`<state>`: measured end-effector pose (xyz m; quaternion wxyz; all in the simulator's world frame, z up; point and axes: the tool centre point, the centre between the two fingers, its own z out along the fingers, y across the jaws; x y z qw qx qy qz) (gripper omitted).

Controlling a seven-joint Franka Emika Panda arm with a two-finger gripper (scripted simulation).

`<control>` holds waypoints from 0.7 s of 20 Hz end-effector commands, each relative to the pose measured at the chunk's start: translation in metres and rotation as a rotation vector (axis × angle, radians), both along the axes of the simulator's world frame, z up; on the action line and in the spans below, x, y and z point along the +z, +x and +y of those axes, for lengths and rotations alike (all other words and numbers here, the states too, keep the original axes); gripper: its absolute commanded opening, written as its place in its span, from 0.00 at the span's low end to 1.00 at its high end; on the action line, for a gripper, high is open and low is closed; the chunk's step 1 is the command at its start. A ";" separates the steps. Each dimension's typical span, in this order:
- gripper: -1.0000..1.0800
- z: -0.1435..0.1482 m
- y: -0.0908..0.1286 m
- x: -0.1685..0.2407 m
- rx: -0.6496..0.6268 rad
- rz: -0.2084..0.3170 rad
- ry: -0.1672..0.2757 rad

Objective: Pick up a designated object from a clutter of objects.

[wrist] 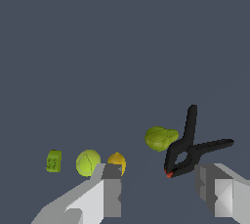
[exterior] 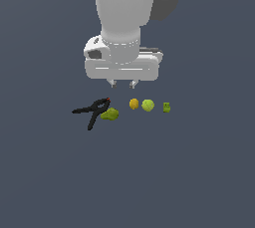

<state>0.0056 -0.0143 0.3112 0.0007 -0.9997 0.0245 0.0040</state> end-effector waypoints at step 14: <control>0.62 -0.074 -0.001 -0.073 -0.350 0.089 0.092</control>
